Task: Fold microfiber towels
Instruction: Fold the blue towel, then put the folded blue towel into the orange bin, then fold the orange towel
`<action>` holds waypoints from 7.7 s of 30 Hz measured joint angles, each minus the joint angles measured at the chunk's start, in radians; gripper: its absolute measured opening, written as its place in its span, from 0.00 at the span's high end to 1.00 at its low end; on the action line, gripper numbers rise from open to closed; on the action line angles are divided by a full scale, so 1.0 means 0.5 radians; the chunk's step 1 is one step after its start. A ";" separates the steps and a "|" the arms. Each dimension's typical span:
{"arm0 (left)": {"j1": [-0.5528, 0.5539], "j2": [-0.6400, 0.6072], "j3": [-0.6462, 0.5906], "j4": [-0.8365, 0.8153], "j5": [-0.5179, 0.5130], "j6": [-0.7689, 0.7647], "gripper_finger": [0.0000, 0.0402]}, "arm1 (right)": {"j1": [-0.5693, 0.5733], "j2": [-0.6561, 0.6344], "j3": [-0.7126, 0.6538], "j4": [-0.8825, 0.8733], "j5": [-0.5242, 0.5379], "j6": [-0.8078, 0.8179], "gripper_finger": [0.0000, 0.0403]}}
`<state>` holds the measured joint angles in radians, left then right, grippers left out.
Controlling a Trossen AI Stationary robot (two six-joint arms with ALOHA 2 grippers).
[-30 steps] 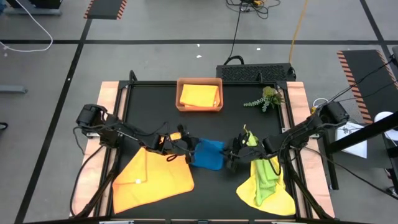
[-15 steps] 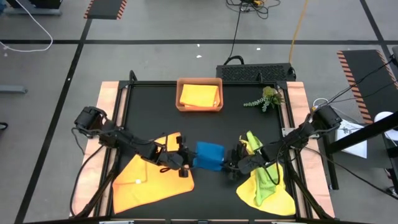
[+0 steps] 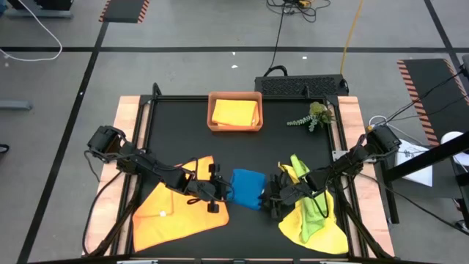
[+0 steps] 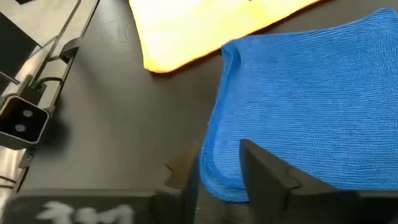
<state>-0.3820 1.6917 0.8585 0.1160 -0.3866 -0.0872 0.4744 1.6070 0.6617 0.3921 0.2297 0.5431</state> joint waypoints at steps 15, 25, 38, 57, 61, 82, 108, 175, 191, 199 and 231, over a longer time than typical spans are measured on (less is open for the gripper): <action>0.380 -0.001 0.004 -0.038 0.308 -0.310 0.49 | -0.332 -0.061 0.002 -0.273 0.204 0.173 0.49; 0.747 0.056 0.010 -0.005 0.705 -0.497 0.29 | -0.555 -0.060 -0.012 -0.413 -0.139 0.241 0.40; 0.845 0.416 0.014 0.227 0.936 -0.547 0.27 | -0.562 -0.066 -0.238 -0.200 -0.212 0.296 0.48; 0.812 0.380 0.003 0.263 0.963 -0.268 0.96 | -0.582 -0.070 -0.406 0.202 -0.262 0.121 0.98; 0.813 0.314 -0.002 0.292 0.843 -0.210 0.98 | -0.662 -0.142 -0.406 0.239 -0.251 0.053 0.99; 0.906 -0.540 0.006 0.018 -0.052 0.242 0.99 | -1.329 -0.781 -0.361 0.368 -0.046 -0.567 1.00; 2.083 -0.287 0.006 0.073 0.665 0.349 0.99 | -2.225 0.315 0.530 0.256 -0.770 -0.655 1.00; 1.717 -0.438 0.005 0.204 0.935 0.418 0.76 | -2.188 0.761 1.233 -0.672 -0.772 -1.302 0.82; 1.199 -0.934 -0.036 -0.505 0.723 0.286 0.76 | -1.730 -0.078 0.404 0.314 -1.100 -1.153 0.82; 0.889 -0.899 -0.504 -0.164 0.600 -0.124 0.76 | -1.267 -0.100 -0.205 1.336 -0.995 -0.951 0.82; 0.382 -0.936 -0.166 -1.145 0.384 -0.718 0.76 | -0.776 -0.098 -0.352 1.385 -0.347 -0.958 0.82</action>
<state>-0.1911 1.2236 0.7757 -0.4563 -0.1946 -0.4463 0.0862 1.5581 0.4858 1.0849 0.0562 0.0639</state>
